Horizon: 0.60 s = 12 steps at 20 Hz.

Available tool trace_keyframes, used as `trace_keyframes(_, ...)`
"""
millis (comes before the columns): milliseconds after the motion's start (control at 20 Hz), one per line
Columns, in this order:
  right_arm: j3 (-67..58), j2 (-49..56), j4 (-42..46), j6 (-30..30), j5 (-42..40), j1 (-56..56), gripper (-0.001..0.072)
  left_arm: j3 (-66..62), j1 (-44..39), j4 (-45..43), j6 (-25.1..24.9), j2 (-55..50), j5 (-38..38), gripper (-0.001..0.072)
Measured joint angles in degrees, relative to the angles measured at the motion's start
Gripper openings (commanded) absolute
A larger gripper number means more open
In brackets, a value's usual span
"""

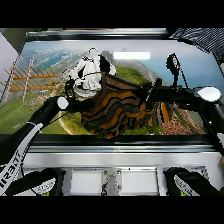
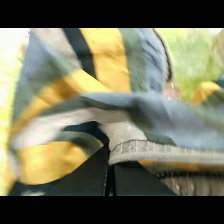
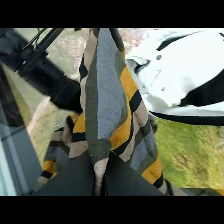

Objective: Fold the clothes and pants, and hang the long-sleeved shirts on hangers.

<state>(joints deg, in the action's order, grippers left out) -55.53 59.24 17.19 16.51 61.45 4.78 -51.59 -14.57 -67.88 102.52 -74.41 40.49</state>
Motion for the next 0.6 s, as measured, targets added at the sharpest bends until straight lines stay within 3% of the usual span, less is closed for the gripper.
trace_keyframes(600, 0.0, -1.7, -0.3, 3.1, 7.6, 0.0, 0.0005, -0.3, 9.6, 0.4, -7.2, 5.0, 11.2, 0.0011)
